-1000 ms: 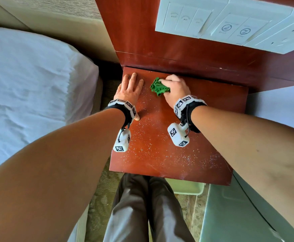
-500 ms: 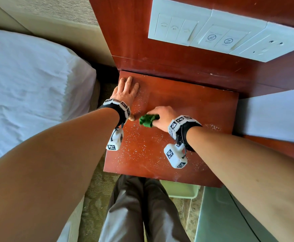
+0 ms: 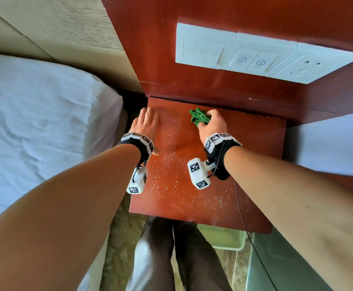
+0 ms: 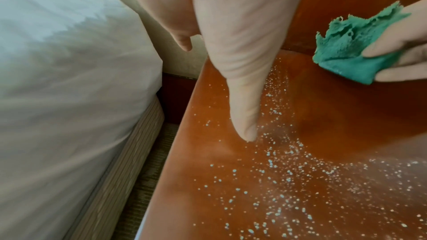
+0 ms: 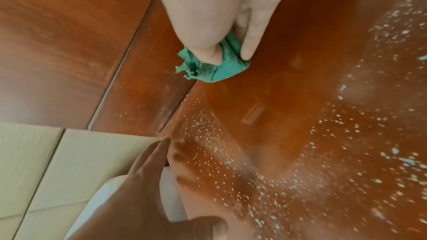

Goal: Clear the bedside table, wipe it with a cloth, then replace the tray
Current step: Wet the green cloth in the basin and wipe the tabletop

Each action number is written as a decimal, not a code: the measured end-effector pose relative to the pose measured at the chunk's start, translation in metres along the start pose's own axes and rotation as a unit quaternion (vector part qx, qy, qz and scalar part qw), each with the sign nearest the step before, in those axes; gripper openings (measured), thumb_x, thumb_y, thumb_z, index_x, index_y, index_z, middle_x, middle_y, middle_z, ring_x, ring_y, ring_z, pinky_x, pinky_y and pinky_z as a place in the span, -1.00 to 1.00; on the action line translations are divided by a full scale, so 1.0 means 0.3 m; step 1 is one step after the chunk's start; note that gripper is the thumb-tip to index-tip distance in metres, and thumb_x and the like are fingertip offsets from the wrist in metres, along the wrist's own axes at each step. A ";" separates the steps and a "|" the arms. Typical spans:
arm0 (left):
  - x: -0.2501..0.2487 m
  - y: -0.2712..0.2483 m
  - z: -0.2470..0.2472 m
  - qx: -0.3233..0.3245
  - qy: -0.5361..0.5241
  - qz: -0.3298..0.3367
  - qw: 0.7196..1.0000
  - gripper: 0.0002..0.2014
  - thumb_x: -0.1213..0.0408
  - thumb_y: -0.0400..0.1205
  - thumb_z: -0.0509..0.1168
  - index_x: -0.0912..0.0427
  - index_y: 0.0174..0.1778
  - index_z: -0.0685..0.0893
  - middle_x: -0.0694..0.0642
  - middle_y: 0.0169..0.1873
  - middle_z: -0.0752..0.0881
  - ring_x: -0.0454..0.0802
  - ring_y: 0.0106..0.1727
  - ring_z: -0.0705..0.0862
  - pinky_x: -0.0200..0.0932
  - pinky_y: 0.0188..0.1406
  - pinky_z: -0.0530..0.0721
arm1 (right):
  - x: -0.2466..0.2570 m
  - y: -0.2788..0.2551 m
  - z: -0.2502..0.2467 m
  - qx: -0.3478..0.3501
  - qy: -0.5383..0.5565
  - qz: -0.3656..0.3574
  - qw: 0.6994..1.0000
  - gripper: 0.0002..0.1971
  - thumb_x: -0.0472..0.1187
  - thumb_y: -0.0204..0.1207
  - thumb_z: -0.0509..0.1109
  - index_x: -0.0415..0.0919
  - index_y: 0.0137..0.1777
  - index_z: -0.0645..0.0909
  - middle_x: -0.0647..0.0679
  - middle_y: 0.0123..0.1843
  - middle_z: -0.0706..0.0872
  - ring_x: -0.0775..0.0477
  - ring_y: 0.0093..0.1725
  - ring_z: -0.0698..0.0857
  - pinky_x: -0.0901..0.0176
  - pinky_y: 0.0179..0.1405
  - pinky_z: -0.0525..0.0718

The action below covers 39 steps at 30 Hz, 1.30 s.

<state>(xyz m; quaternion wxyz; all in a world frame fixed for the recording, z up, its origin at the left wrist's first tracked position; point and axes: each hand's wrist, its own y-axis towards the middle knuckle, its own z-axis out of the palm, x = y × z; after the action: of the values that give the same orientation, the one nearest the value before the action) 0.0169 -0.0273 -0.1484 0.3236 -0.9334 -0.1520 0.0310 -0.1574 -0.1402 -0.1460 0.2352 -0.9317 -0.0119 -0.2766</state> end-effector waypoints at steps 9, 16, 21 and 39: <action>0.027 0.046 0.021 0.029 0.045 0.070 0.996 0.51 -0.25 0.16 0.63 0.34 0.68 -0.30 0.29 0.67 -0.33 0.24 0.71 -0.24 0.09 0.71 -0.03 | 0.006 0.076 0.079 -0.071 -0.025 0.019 0.997 -0.57 -0.29 0.56 0.28 -0.16 0.44 0.56 -0.14 0.41 0.52 -0.27 0.32 0.56 0.06 0.16 0.54; 0.032 0.057 0.027 0.040 0.053 0.075 0.995 0.50 -0.30 0.19 0.60 0.34 0.68 -0.32 0.28 0.68 -0.33 0.22 0.71 -0.25 0.02 0.66 -0.10 | 0.062 0.085 0.159 -0.041 -0.051 -0.017 0.998 -0.57 -0.28 0.58 0.29 -0.15 0.45 0.56 -0.03 0.44 0.50 -0.22 0.30 0.56 0.06 0.22 0.55; 0.040 0.063 0.026 0.040 0.060 0.083 0.994 0.51 -0.31 0.18 0.59 0.39 0.67 -0.32 0.32 0.67 -0.34 0.25 0.70 -0.28 0.01 0.66 -0.17 | 0.048 0.057 0.162 0.020 -0.098 -0.163 0.982 -0.51 -0.42 0.43 0.33 -0.04 0.34 0.68 0.04 0.33 0.63 -0.19 0.18 0.63 0.08 0.02 0.68; 0.046 0.082 0.055 0.033 0.007 0.085 0.996 0.55 -0.22 0.11 0.66 0.36 0.68 -0.31 0.27 0.66 -0.38 0.24 0.70 -0.29 0.06 0.70 0.02 | 0.037 0.027 0.070 -0.088 -0.041 0.048 0.994 -0.58 -0.25 0.53 0.32 -0.16 0.40 0.61 -0.17 0.33 0.62 -0.19 0.26 0.63 0.13 0.22 0.54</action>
<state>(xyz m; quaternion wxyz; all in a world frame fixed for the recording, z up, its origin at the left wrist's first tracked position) 0.0338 -0.0317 -0.1760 0.3516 -0.9319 -0.0687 0.0571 -0.1360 -0.1392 -0.1592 0.1649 -0.9587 0.0474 -0.2267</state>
